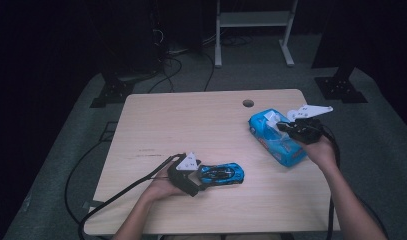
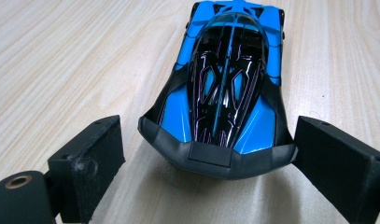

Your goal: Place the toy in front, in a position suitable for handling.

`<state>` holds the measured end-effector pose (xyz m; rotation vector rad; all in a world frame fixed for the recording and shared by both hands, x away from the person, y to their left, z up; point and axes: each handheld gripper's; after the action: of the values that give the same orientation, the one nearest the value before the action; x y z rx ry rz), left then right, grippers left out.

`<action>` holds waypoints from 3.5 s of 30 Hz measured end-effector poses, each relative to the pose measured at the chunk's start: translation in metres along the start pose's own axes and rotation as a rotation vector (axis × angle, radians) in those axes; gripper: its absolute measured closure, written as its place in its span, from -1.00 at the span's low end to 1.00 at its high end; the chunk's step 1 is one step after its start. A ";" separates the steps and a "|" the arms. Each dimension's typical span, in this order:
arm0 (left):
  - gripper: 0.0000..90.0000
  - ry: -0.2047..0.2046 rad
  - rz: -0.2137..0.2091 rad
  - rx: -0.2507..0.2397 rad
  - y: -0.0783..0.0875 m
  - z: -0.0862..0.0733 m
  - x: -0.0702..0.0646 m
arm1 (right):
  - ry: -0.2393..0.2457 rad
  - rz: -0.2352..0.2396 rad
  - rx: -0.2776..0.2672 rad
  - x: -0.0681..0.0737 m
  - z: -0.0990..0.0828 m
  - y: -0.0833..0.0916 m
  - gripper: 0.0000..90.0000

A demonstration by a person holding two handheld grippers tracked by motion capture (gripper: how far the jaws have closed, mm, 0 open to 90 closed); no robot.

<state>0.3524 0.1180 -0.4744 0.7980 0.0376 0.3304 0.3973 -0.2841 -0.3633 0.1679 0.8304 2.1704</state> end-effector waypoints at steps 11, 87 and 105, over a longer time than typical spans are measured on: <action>-0.80 0.003 -0.001 -0.006 -0.001 0.000 -0.002 | 0.099 0.352 -0.123 0.087 0.026 0.016 0.92; -0.50 -0.011 -0.057 0.019 -0.006 0.000 0.002 | -0.138 0.626 0.127 0.141 0.012 -0.152 0.68; -0.50 -0.011 -0.056 0.023 -0.005 0.000 0.001 | 0.142 0.697 0.087 0.178 0.018 -0.104 0.94</action>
<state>0.3544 0.1149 -0.4777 0.8204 0.0535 0.2730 0.3484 -0.0975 -0.4391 0.3981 1.0579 2.8190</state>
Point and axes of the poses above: each handheld gripper's, and its own axes: y roughly backward along the jaws, z roughly out of its top, x roughly to its left, and after that the axes turned 5 degrees about x, right-handed
